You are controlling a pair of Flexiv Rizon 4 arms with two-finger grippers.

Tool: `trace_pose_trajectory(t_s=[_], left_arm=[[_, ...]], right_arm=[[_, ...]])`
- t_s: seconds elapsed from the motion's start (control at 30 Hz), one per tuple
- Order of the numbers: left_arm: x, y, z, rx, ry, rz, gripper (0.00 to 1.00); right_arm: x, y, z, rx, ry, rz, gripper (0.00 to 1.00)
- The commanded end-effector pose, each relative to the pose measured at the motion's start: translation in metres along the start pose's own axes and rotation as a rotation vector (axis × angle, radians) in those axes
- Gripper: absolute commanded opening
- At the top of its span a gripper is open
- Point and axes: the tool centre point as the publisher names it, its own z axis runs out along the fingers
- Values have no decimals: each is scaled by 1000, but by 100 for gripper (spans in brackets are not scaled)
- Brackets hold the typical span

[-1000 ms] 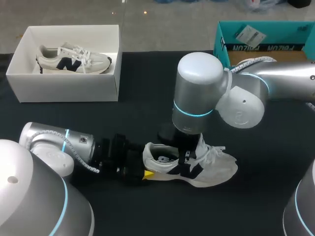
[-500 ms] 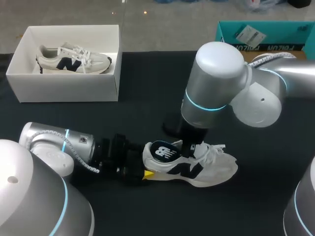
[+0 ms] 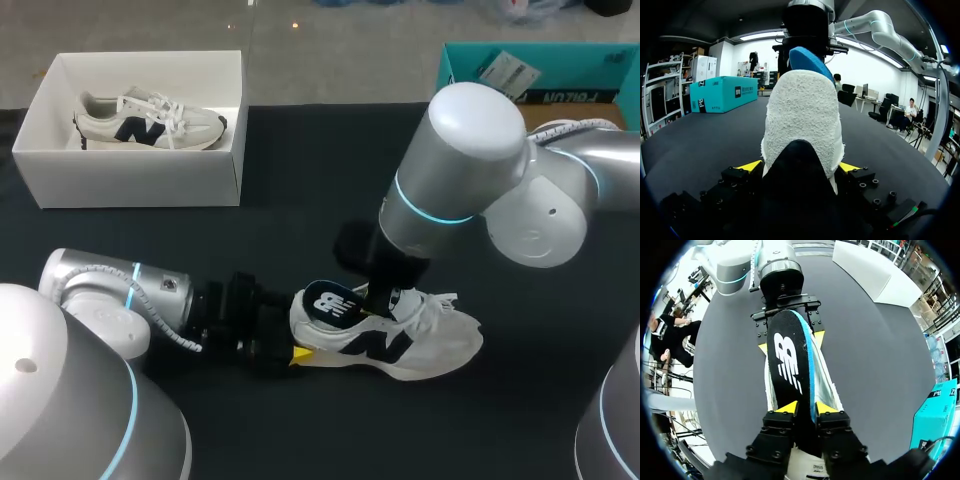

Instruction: Take the shoe out of the shoebox, open the shoe tongue, remove and reinsert the insole, then place the shoe into the shoebox

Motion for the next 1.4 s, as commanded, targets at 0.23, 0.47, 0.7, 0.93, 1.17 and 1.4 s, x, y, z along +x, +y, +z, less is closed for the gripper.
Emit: trace_pose_trajectory(t_s=[0.23, 0.47, 0.7, 0.93, 1.17, 1.4], left_arm=[[1, 2, -1, -2, -1, -1, 0], [1, 2, -1, -2, -1, -1, 0], [1, 2, -1, -2, -1, -1, 0], [1, 2, -1, -2, -1, -1, 0], [1, 2, -1, -2, -1, -1, 0], [1, 2, -1, -2, -1, -1, 0]], right_arm=[[0, 1, 0, -48, 15, 4, 49], [-1, 8, 13, -58, 42, -2, 49], [-6, 21, 21, -77, 61, -14, 66], [-6, 28, 21, -90, 77, -38, 49], [3, 21, 24, -93, 105, -49, 0], [7, 11, 13, -142, 134, -56, 0]])
